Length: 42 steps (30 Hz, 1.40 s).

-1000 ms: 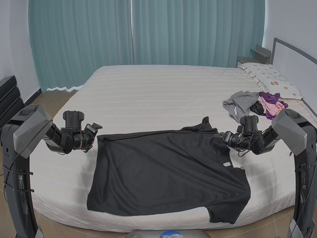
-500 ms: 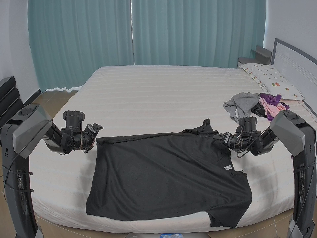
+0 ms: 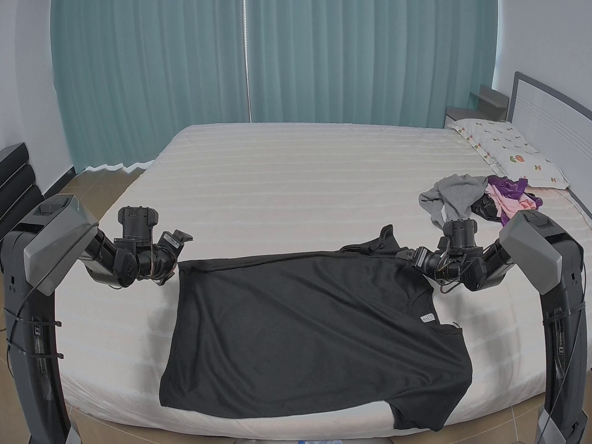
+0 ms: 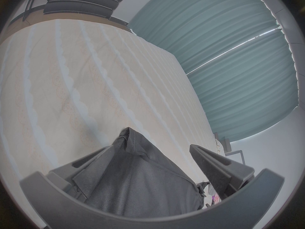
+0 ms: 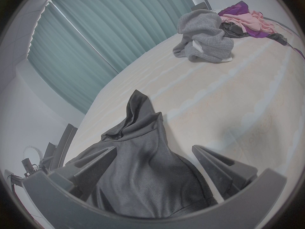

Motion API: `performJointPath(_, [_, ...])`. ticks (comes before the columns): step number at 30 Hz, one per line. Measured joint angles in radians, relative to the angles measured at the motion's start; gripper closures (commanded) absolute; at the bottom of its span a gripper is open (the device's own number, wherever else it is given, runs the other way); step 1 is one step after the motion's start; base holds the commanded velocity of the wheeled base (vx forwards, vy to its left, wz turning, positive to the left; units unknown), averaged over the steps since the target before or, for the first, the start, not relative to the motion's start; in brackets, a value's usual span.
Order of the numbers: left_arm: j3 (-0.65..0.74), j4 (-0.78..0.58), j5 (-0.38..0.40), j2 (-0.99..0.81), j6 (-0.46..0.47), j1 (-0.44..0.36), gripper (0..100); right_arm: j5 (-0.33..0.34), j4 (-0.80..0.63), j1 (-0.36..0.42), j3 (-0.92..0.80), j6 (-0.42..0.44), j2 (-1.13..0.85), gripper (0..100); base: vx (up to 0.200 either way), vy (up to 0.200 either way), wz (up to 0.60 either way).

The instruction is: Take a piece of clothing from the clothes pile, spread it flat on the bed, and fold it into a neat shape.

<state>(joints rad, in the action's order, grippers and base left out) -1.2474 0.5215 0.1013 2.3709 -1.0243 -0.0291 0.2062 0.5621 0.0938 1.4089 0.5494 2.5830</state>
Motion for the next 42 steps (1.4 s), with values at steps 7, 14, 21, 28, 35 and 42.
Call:
performJointPath(7, [-0.002, 0.0, 0.0, 0.0, 0.0, 0.0, 0, -0.078, -0.001, 0.005, 0.066, -0.004, 0.049, 100, 0.0, 0.0, 0.0])
performJointPath(14, [-0.007, 0.0, 0.0, 0.005, 0.001, 0.0, 0, -0.086, 0.005, 0.012, 0.094, -0.004, 0.083, 100, 0.0, 0.0, 0.0])
performJointPath(21, [-0.009, 0.0, -0.001, 0.019, 0.025, -0.005, 0, -0.112, 0.073, 0.007, 0.124, 0.01, 0.092, 100, 0.0, 0.0, 0.0])
performJointPath(28, [-0.034, 0.0, -0.017, 0.052, 0.071, -0.011, 0, -0.16, 0.1, -0.004, 0.17, 0.031, 0.101, 100, 0.0, 0.0, 0.0])
performJointPath(35, [-0.103, 0.0, -0.04, 0.091, 0.073, -0.024, 0, -0.196, 0.103, -0.024, 0.203, 0.035, 0.122, 100, 0.0, 0.0, 0.0])
performJointPath(42, [-0.205, -0.008, -0.129, 0.16, 0.086, -0.026, 0, -0.241, 0.138, -0.03, 0.221, 0.053, 0.14, 100, 0.0, 0.0, 0.0])
